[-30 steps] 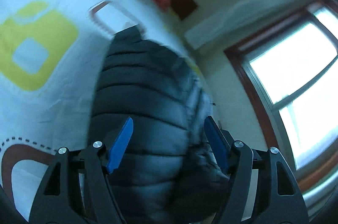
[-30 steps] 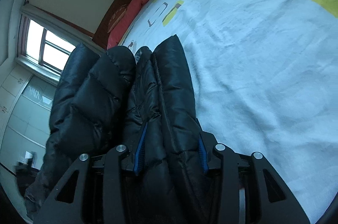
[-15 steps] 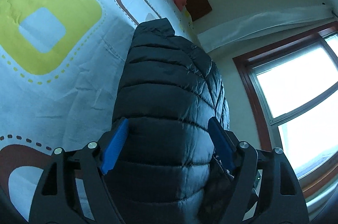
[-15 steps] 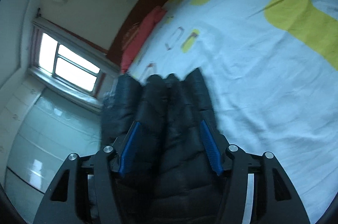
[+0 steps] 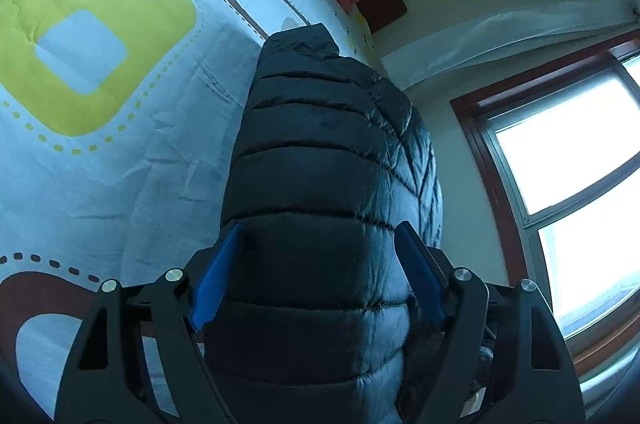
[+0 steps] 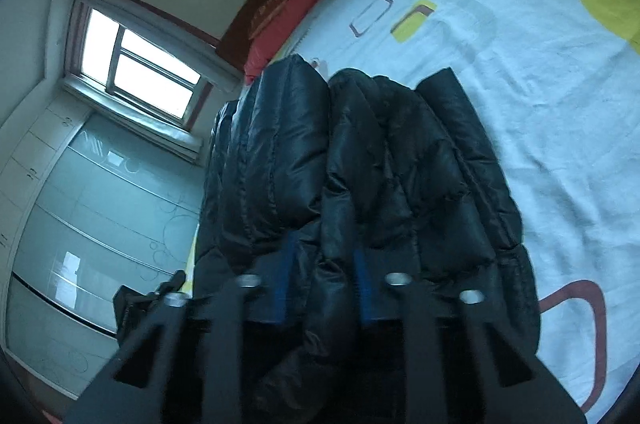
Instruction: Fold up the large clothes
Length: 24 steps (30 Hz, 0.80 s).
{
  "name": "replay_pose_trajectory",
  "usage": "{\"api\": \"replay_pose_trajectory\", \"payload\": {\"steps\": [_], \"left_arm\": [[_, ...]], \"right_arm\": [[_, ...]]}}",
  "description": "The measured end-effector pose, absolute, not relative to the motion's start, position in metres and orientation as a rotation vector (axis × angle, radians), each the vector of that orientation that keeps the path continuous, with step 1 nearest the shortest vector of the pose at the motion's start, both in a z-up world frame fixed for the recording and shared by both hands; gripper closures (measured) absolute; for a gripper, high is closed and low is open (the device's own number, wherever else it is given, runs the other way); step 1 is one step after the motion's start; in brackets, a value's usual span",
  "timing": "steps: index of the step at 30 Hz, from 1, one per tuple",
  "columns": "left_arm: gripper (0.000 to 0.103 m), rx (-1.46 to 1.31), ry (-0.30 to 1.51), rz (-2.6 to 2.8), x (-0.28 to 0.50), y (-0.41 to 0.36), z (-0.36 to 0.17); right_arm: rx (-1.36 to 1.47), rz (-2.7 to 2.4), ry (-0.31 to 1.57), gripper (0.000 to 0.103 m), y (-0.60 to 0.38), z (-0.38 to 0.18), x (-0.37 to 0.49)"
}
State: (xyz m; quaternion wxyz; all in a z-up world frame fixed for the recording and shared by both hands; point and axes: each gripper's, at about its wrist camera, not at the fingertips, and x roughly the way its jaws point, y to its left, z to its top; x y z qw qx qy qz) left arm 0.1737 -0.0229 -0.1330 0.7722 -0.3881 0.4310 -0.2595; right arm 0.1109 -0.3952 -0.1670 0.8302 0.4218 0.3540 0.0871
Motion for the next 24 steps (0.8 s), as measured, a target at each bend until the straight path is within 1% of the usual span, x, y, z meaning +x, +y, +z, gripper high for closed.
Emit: {"api": "replay_pose_trajectory", "payload": {"steps": [1, 4, 8, 13, 20, 23, 24], "left_arm": [[0.026, -0.842, 0.934, -0.57, 0.174, -0.024, -0.132], [0.026, -0.839, 0.941, -0.588, 0.176, -0.03, -0.131], [0.026, -0.813, 0.956, -0.606, 0.184, -0.045, -0.129], [0.026, -0.672, 0.963, -0.587, 0.188, -0.074, -0.123], [0.026, -0.585, 0.999, -0.51, 0.194, -0.086, -0.14], [0.026, -0.605, 1.009, -0.521, 0.197, -0.082, -0.145], [0.026, -0.612, 1.009, -0.527, 0.197, -0.081, -0.145]], "right_arm": [[0.894, 0.17, 0.745, 0.089, -0.4, -0.167, 0.108], [0.872, 0.129, 0.736, 0.09, -0.413, -0.166, 0.099], [0.877, 0.085, 0.743, 0.091, -0.431, -0.176, 0.091], [0.926, 0.081, 0.777, 0.091, -0.448, -0.201, 0.083], [0.994, 0.134, 0.779, 0.091, -0.457, -0.221, 0.083], [1.024, 0.159, 0.781, 0.089, -0.462, -0.221, 0.082], [1.024, 0.162, 0.779, 0.087, -0.463, -0.218, 0.08]]}}
